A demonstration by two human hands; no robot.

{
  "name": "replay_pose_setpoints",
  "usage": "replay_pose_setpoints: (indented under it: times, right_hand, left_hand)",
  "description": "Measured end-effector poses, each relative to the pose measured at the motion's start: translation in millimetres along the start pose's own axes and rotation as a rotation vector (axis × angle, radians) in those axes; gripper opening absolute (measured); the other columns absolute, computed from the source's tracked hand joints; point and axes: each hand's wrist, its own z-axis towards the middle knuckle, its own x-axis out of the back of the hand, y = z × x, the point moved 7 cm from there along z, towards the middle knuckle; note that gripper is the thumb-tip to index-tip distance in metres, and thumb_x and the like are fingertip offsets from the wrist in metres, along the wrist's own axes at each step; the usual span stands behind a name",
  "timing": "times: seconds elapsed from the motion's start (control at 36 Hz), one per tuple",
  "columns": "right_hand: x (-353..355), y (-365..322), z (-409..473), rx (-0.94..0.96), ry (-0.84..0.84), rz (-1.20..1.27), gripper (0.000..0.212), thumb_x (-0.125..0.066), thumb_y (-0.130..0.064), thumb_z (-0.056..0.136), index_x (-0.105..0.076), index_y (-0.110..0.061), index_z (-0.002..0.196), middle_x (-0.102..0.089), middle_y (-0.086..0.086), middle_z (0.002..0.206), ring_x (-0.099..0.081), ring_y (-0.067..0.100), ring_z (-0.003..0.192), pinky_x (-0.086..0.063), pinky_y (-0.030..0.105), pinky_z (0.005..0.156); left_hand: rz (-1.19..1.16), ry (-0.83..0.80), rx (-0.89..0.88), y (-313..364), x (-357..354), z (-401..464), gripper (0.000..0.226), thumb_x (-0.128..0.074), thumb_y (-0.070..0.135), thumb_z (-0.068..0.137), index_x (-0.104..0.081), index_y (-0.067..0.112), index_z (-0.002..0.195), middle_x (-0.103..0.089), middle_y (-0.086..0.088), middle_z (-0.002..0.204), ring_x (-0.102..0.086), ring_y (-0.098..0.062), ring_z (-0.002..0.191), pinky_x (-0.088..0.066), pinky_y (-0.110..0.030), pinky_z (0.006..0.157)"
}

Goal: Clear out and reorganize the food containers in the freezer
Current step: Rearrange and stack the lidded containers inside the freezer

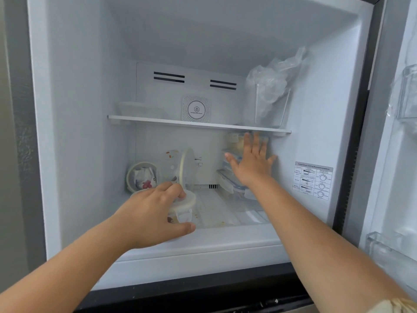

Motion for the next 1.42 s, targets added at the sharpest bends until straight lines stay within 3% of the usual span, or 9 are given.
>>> replay_pose_setpoints:
  times: [0.19, 0.39, 0.5, 0.67, 0.83, 0.92, 1.06, 1.28, 1.42]
  right_hand:
    - [3, -12, -9, -0.039, -0.044, 0.020, 0.088, -0.039, -0.062, 0.088, 0.002, -0.016, 0.151, 0.011, 0.007, 0.159, 0.007, 0.030, 0.146, -0.005, 0.063, 0.110]
    - [8, -70, -71, 0.285, -0.125, 0.477, 0.058, -0.059, -0.045, 0.087, -0.042, -0.026, 0.139, -0.020, 0.000, 0.157, -0.012, 0.017, 0.145, -0.012, 0.037, 0.116]
    - [-1, -83, -104, 0.323, -0.433, 0.782, 0.043, -0.057, -0.040, 0.090, -0.051, -0.028, 0.131, -0.043, -0.008, 0.145, -0.035, 0.007, 0.135, -0.025, 0.021, 0.108]
    - [-10, -78, -121, 0.232, -0.656, 1.001, 0.035, -0.047, -0.031, 0.096, -0.056, -0.019, 0.127, -0.061, -0.011, 0.118, -0.053, -0.013, 0.101, -0.040, -0.001, 0.074]
    - [-8, -74, -125, 0.242, -0.663, 1.004, 0.042, -0.047, -0.040, 0.092, -0.054, -0.023, 0.130, -0.057, -0.013, 0.127, -0.051, -0.011, 0.108, -0.041, 0.002, 0.081]
    - [-9, -70, -124, 0.252, -0.640, 0.969, 0.059, -0.052, -0.059, 0.077, -0.055, -0.030, 0.128, -0.054, -0.010, 0.133, -0.047, 0.004, 0.124, -0.036, 0.025, 0.106]
    - [-11, -61, -118, 0.234, -0.646, 0.967, 0.068, -0.059, -0.081, 0.058, -0.057, -0.032, 0.105, -0.057, -0.008, 0.123, -0.050, 0.008, 0.118, -0.040, 0.036, 0.103]
    - [-9, -55, -115, 0.295, -0.736, 0.990, 0.069, -0.069, -0.065, 0.059, -0.050, -0.041, 0.121, -0.045, -0.015, 0.134, -0.039, -0.003, 0.126, -0.036, 0.023, 0.101]
    - [-5, -52, -118, 0.365, -0.768, 0.999, 0.061, -0.070, -0.065, 0.056, -0.057, -0.045, 0.113, -0.043, -0.024, 0.139, -0.036, -0.002, 0.131, -0.031, 0.032, 0.110]
  left_hand:
    - [-0.026, -0.030, 0.020, -3, 0, 1, 0.061, -0.053, 0.070, 0.071, -0.039, 0.034, 0.119, -0.045, 0.017, 0.125, -0.050, -0.011, 0.105, -0.030, -0.022, 0.079]
    - [-0.114, -0.050, 0.041, -5, 2, 2, 0.059, -0.061, 0.066, 0.069, -0.044, 0.034, 0.116, -0.044, 0.022, 0.111, -0.051, -0.008, 0.104, -0.033, -0.022, 0.080]
    - [-0.173, -0.061, 0.024, 0, 2, -1, 0.060, -0.066, 0.061, 0.069, -0.046, 0.035, 0.120, -0.050, 0.020, 0.120, -0.045, -0.007, 0.117, -0.012, -0.037, 0.114]
    - [-0.297, -0.070, -0.004, 10, 2, -6, 0.059, -0.068, 0.061, 0.065, -0.048, 0.043, 0.117, -0.051, 0.028, 0.116, -0.046, 0.003, 0.112, -0.023, -0.048, 0.111]
    - [-0.416, -0.132, 0.054, 7, -1, 0, 0.061, -0.072, 0.059, 0.061, -0.051, 0.046, 0.117, -0.053, 0.026, 0.122, -0.049, 0.000, 0.114, -0.039, -0.032, 0.103]
    - [-0.451, -0.147, 0.071, 8, -2, 2, 0.065, -0.074, 0.057, 0.060, -0.050, 0.048, 0.119, -0.052, 0.026, 0.123, -0.048, 0.001, 0.116, -0.039, -0.031, 0.104]
    - [-0.573, -0.182, 0.074, 13, -6, 4, 0.066, -0.080, 0.048, 0.060, -0.054, 0.046, 0.120, -0.051, 0.029, 0.126, -0.044, 0.008, 0.120, -0.035, -0.027, 0.107]
    - [-0.573, -0.169, 0.018, 23, -6, 6, 0.063, -0.084, 0.038, 0.062, -0.056, 0.044, 0.117, -0.050, 0.028, 0.126, -0.043, 0.010, 0.119, -0.032, -0.021, 0.106]
    - [-0.602, -0.190, -0.007, 29, -5, 7, 0.060, -0.086, 0.034, 0.062, -0.058, 0.046, 0.113, -0.050, 0.030, 0.127, -0.041, 0.013, 0.120, -0.029, -0.021, 0.108]
